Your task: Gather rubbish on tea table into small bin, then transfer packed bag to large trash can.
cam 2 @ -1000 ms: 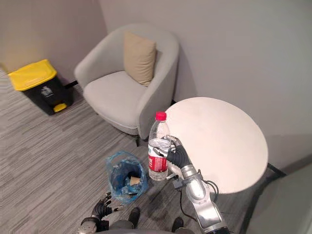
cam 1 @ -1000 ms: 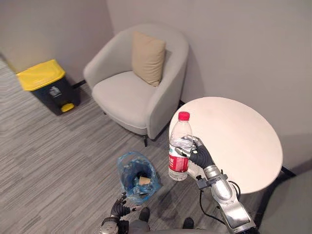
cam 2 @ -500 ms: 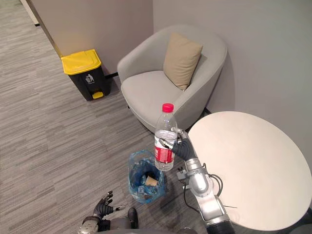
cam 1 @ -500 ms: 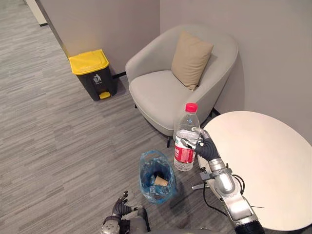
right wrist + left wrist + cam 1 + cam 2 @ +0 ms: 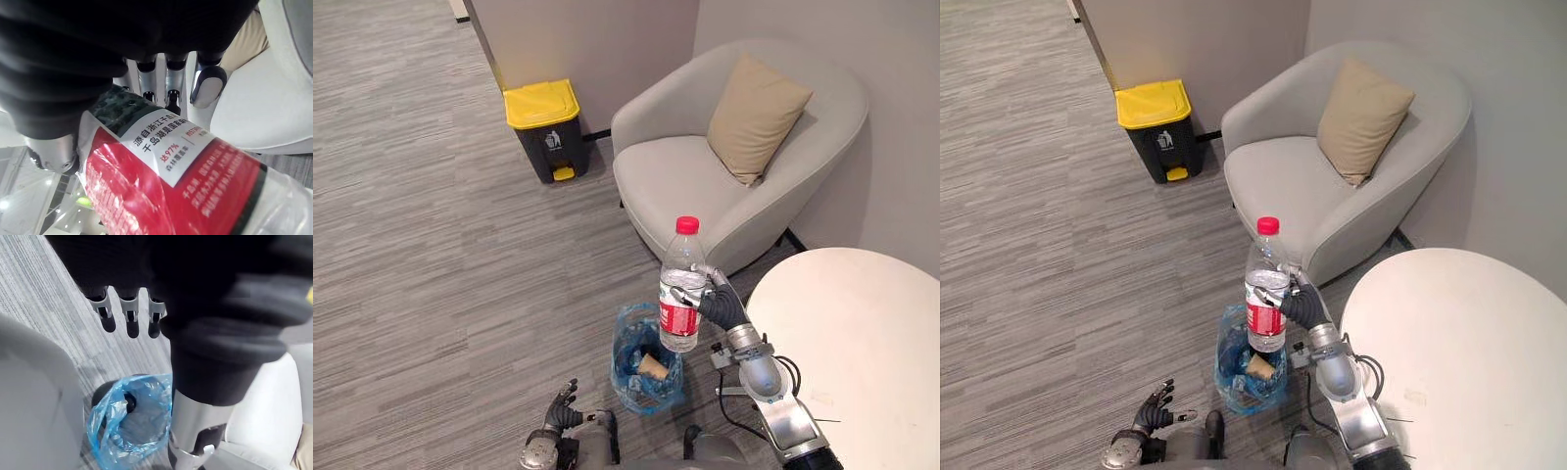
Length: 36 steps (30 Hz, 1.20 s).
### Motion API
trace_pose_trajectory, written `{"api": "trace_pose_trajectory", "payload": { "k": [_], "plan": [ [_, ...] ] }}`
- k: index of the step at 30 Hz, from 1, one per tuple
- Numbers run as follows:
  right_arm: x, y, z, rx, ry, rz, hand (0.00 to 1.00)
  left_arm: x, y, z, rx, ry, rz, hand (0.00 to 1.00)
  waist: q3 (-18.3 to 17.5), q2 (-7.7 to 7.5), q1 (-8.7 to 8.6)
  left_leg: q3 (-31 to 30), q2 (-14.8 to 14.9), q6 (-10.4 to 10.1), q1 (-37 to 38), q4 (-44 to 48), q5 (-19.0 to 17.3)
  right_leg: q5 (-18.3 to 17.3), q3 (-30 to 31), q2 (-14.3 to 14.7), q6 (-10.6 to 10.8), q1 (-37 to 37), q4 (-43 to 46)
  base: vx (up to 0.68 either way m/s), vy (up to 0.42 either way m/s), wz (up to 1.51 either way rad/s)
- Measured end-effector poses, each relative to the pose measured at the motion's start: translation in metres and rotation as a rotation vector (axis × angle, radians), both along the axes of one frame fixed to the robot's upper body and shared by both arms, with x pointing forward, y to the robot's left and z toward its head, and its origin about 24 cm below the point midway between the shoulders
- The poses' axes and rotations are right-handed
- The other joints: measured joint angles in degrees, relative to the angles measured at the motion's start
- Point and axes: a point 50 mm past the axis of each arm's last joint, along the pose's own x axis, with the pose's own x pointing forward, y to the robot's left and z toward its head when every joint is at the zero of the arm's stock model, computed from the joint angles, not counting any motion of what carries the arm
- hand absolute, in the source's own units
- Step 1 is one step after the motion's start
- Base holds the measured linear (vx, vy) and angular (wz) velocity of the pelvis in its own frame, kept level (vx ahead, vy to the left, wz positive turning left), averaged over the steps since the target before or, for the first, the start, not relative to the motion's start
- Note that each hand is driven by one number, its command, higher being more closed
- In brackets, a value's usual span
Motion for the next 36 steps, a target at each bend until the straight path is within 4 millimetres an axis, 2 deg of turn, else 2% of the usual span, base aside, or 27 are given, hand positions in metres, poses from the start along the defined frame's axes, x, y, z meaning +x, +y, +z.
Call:
{"api": "trace_pose_trajectory", "payload": {
  "k": [5,7,8,10,13,16,20,23,26,28,32,33,34,36],
  "plan": [
    [-0.001,-0.003,-0.006,0.008,0.026,-0.015,1.0,-0.002,0.001,-0.001,0.002,0.007,-0.002,0.0,-0.1,-0.69,0.06,-0.6,0.1,-0.5,1.7,-1.6,0.4,1.2,-1.1,0.0,0.3,3.3,-3.8,0.04,0.0,0.09],
    [-0.002,0.0,-0.014,0.011,0.069,0.012,1.0,-0.002,0.003,-0.001,0.008,0.008,-0.004,0.0,-0.1,-0.78,0.12,-0.8,0.0,-0.6,1.4,-1.8,0.7,1.6,-1.3,-0.1,0.3,3.3,-4.5,-0.03,0.016,0.07],
    [-0.002,0.007,-0.023,0.016,0.111,0.048,1.0,-0.002,0.005,-0.001,0.011,0.009,-0.004,0.0,0.1,-0.71,0.19,-0.9,0.0,-0.6,0.4,-1.7,1.0,2.1,-1.5,-0.1,0.3,3.2,-4.9,-0.1,0.015,0.08],
    [0.0,0.011,-0.027,0.005,0.131,0.076,1.0,0.0,0.006,0.0,0.015,0.001,-0.007,0.0,0.4,-0.52,0.13,-1.4,0.0,-0.7,-1.0,-0.8,1.0,2.4,-2.0,0.0,0.1,2.5,-4.9,-0.12,0.009,0.17],
    [0.014,0.024,-0.023,-0.045,0.11,0.158,1.0,0.018,0.008,0.007,0.027,-0.045,-0.018,0.0,4.1,0.72,0.53,-3.3,-0.1,-0.6,-7.1,3.3,1.1,2.5,-3.2,0.4,0.0,-2.7,-1.4,-0.18,0.022,0.21],
    [0.031,0.029,-0.011,-0.083,0.063,0.185,1.0,0.042,0.006,0.017,0.033,-0.11,-0.024,0.0,8.5,1.71,2.0,-3.5,-0.4,0.0,-12.1,5.6,1.9,1.6,-3.3,-0.2,-0.2,-9.0,4.8,-0.25,0.025,0.14],
    [0.042,0.034,0.003,-0.078,0.003,0.17,1.0,0.065,0.005,0.033,0.029,-0.216,0.01,0.0,11.3,1.8,1.86,1.8,0.6,0.3,-17.9,7.6,1.7,-1.2,-4.6,-3.4,0.1,-16.5,12.8,-0.22,-0.024,0.37],
    [0.053,0.041,0.022,-0.07,-0.071,0.163,1.0,0.081,-0.001,0.046,0.006,-0.292,0.036,0.0,13.1,2.13,3.43,3.5,1.5,0.5,-23.4,11.5,1.8,-2.4,-4.4,-4.2,-0.3,-22.6,17.8,-0.15,-0.009,0.02],
    [0.069,0.049,0.053,-0.064,-0.19,0.137,1.0,0.106,-0.007,0.067,-0.031,-0.397,0.073,0.0,15.4,2.14,3.38,4.1,2.2,0.5,-30.9,14.9,1.8,-3.2,-4.3,-5.2,-0.3,-30.1,22.4,-0.12,-0.007,0.09],
    [0.075,0.051,0.065,-0.073,-0.24,0.119,1.0,0.116,-0.009,0.076,-0.045,-0.439,0.092,0.0,16.0,2.32,3.44,4.6,2.7,0.5,-34.3,16.1,1.8,-3.4,-4.2,-5.3,-0.6,-33.8,24.1,-0.09,-0.031,0.04],
    [0.091,0.049,0.1,-0.063,-0.355,0.052,1.0,0.141,-0.013,0.101,-0.063,-0.546,0.106,0.0,18.7,2.45,3.78,5.4,3.6,0.8,-42.6,19.7,2.0,-3.9,-3.8,-6.2,-1.0,-42.5,29.2,-0.05,-0.026,0.03],
    [0.093,0.047,0.103,-0.061,-0.363,0.039,1.0,0.144,-0.014,0.104,-0.071,-0.558,0.112,0.0,18.9,2.47,3.88,5.5,3.7,1.0,-43.7,20.3,2.2,-4.0,-3.8,-6.2,-1.1,-43.8,30.1,-0.03,-0.04,0.01],
    [0.1,0.044,0.109,-0.069,-0.376,0.014,1.0,0.15,-0.013,0.111,-0.079,-0.587,0.127,0.0,19.4,2.35,3.98,5.4,3.8,2.1,-46.0,21.4,3.9,-4.8,-3.6,-6.3,-1.2,-46.3,32.2,-0.03,-0.05,0.06],
    [0.109,0.037,0.116,-0.085,-0.381,-0.024,1.0,0.159,-0.015,0.121,-0.095,-0.627,0.137,0.0,19.7,2.4,4.39,5.1,3.7,2.1,-49.2,22.8,4.0,-5.5,-3.7,-6.9,-1.5,-49.5,34.3,-0.02,-0.058,0.09]
  ]
}}
